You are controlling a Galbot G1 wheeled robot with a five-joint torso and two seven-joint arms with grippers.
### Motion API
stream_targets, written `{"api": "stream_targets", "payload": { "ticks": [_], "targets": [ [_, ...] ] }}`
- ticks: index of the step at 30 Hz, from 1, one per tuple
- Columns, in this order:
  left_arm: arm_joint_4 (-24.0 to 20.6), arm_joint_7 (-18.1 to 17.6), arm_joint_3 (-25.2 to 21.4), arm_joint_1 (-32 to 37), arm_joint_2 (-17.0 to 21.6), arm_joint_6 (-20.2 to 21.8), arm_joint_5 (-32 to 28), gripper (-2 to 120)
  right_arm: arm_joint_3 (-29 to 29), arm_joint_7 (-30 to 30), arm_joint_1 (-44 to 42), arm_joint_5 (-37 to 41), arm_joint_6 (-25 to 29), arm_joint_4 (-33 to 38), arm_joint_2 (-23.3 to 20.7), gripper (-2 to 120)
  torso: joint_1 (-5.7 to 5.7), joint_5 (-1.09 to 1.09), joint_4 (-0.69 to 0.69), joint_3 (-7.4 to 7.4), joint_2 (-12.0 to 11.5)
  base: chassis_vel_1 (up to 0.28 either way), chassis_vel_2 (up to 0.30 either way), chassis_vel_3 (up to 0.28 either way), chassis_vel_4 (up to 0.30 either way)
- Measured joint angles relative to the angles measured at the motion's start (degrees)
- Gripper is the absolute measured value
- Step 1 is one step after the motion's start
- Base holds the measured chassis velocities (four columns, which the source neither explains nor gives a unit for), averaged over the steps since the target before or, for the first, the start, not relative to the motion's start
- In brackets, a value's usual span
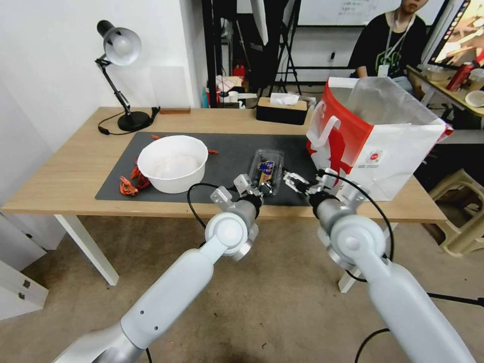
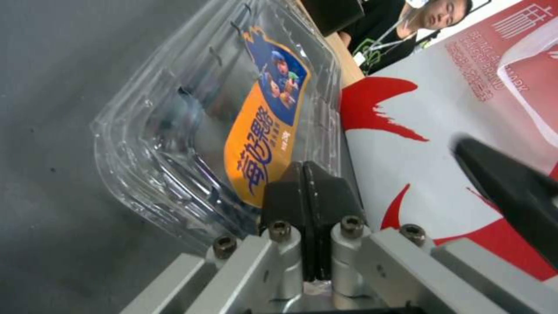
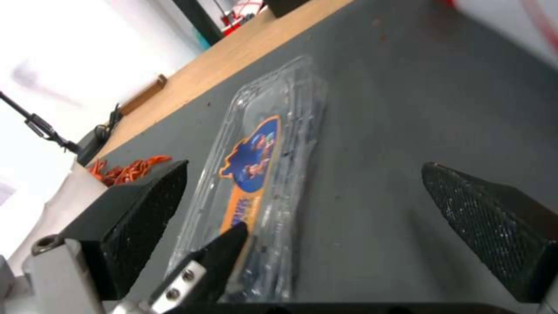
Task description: Close the takeout container lid, then place the container into the takeout bag.
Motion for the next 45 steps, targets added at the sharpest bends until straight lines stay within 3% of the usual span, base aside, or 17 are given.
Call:
{"api": "stream_targets", "payload": {
  "ticks": [10, 19, 23, 29, 33, 35, 42, 45],
  "targets": [
    [0.0, 0.1, 0.2, 0.1, 0.2, -0.1, 0.4, 0, -2.2, -0.2, 3.8, 0.4, 0.0, -4.8, 1.9, 100, 0.0, 0.0, 0.0, 0.0, 0.0, 0.0, 0.0, 0.0, 0.0],
    [-0.1, 0.1, 0.5, -0.1, 0.2, -0.3, 0.6, 0, -3.4, -0.4, 5.8, -0.1, 0.0, -8.5, 3.3, 83, 0.0, 0.0, 0.0, 0.0, 0.0, 0.0, 0.0, 0.0, 0.0],
    [-0.2, 0.1, 0.6, -0.2, 0.3, -0.3, 0.7, 0, -3.8, -0.7, 6.3, -0.4, 0.0, -9.5, 3.9, 73, 0.0, 0.0, 0.0, 0.0, 0.0, 0.0, 0.0, 0.0, 0.0],
    [-0.5, 0.2, 0.6, -0.2, 0.6, -0.4, 0.7, 0, -4.2, -1.1, 6.4, -1.1, 0.0, -11.2, 5.2, 43, 0.0, 0.0, 0.0, -0.01, 0.0, 0.0, 0.0, 0.0, 0.0],
    [-0.5, 0.2, 0.6, -0.2, 0.7, -0.4, 0.8, 0, -4.3, -1.4, 6.5, -1.4, -0.1, -11.8, 5.6, 34, 0.0, 0.01, 0.0, -0.01, 0.0, 0.0, 0.0, 0.0, 0.0],
    [-0.7, 0.2, 0.6, -0.2, 0.9, -0.4, 0.9, 0, -4.3, -1.6, 6.6, -1.7, -0.1, -12.0, 6.0, 21, 0.0, 0.0, 0.01, -0.01, 0.0, 0.0, 0.0, 0.0, 0.0],
    [-1.5, 0.9, 0.6, 0.2, 1.6, -0.8, 3.2, 0, -4.3, -1.6, 6.6, -2.2, 0.0, -12.0, 6.3, 0, 0.0, -0.01, 0.0, -0.01, 0.0, 0.0, 0.0, 0.0, 0.0],
    [-2.4, 2.0, 0.7, 0.8, 2.6, -1.3, 6.4, 0, -4.3, -1.6, 6.5, -2.5, 0.0, -11.9, 6.3, 0, -0.01, 0.0, 0.0, -0.01, 0.0, 0.0, 0.0, 0.0, 0.0]
  ]
}}
